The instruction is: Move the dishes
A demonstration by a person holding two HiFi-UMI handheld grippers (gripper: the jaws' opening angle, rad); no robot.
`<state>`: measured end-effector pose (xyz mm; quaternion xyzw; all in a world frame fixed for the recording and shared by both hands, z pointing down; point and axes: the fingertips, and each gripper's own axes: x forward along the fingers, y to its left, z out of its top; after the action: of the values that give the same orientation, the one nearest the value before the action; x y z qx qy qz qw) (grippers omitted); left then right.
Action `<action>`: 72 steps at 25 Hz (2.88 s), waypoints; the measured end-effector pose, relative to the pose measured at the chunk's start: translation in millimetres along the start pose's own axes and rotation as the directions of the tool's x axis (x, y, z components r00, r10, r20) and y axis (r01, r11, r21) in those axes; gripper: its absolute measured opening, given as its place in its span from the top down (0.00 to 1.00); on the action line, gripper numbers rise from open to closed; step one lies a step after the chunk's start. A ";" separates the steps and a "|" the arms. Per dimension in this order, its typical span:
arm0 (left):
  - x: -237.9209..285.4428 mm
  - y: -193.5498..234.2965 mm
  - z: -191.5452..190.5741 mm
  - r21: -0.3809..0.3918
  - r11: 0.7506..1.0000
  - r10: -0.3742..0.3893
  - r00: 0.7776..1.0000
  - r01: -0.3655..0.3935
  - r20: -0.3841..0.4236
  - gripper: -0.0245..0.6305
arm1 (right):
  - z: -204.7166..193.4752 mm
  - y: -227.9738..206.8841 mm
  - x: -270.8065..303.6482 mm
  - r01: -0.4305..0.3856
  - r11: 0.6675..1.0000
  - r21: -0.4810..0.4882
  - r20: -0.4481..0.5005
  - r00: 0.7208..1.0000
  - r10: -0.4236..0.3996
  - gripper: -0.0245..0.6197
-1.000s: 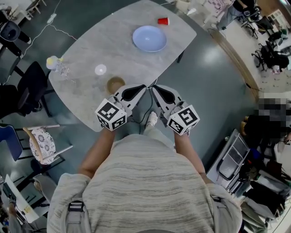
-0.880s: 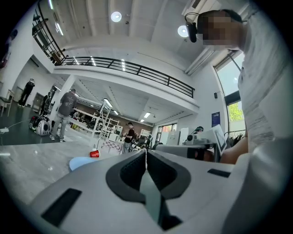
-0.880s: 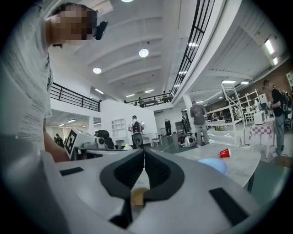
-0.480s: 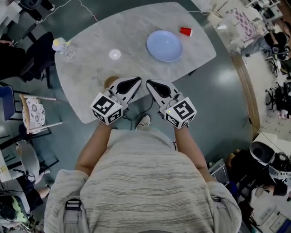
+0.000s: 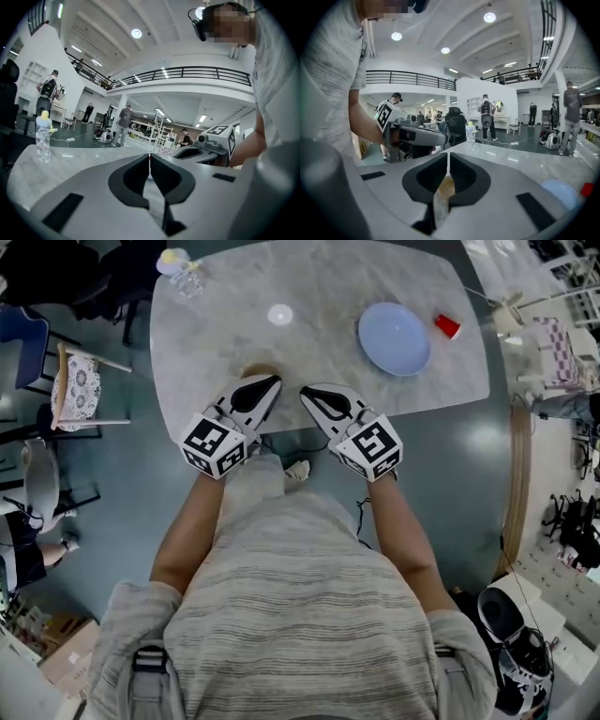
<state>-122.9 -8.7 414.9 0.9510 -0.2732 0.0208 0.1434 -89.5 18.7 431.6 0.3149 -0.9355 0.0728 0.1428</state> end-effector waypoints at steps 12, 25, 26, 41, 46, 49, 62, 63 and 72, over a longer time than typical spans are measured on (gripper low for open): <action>-23.0 71.4 -18.5 -0.079 0.984 0.163 0.987 -0.162 0.009 0.93 | -36.8 21.6 76.6 -0.229 0.965 -0.127 -0.229 0.954 0.196 0.83; -36.7 104.9 -52.5 -0.135 0.974 0.175 0.983 -0.181 -0.058 0.93 | -99.6 40.0 123.0 -0.371 0.910 -0.184 -0.473 0.845 0.249 0.79; -37.1 107.5 -54.4 -0.136 0.974 0.172 0.983 -0.180 -0.064 0.93 | -105.1 41.4 126.0 -0.380 0.905 -0.192 -0.492 0.835 0.247 0.79; -40.7 129.9 -65.2 -0.165 0.973 0.145 0.984 -0.161 -0.103 0.93 | -176.5 53.0 150.8 -0.535 0.791 -0.298 -0.740 0.652 0.163 0.78; -40.4 131.9 -65.9 -0.167 0.974 0.133 0.984 -0.151 -0.116 0.93 | -186.1 48.7 156.0 -0.536 0.787 -0.306 -0.776 0.619 0.120 0.79; -39.3 132.6 -67.9 -0.167 0.976 0.123 0.985 -0.143 -0.123 0.93 | -189.0 45.5 158.1 -0.533 0.789 -0.306 -0.786 0.609 0.107 0.81; -35.0 133.3 -65.7 -0.164 0.979 0.101 0.986 -0.123 -0.131 0.93 | -194.6 43.7 160.7 -0.550 0.757 -0.352 -0.801 0.595 0.059 0.91; -35.6 133.3 -65.3 -0.163 0.979 0.101 0.986 -0.122 -0.132 0.93 | -195.5 42.2 160.8 -0.547 0.756 -0.360 -0.801 0.596 0.049 0.91; -31.4 128.2 -63.2 -0.152 0.984 0.072 0.988 -0.092 -0.133 0.93 | -195.8 27.7 151.2 -0.495 0.763 -0.416 -0.792 0.609 -0.036 0.92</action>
<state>-214.5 -78.3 505.2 0.9214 -0.3031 0.0657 0.2343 -178.1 -1.1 663.5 0.0608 -0.7914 -0.0827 0.6026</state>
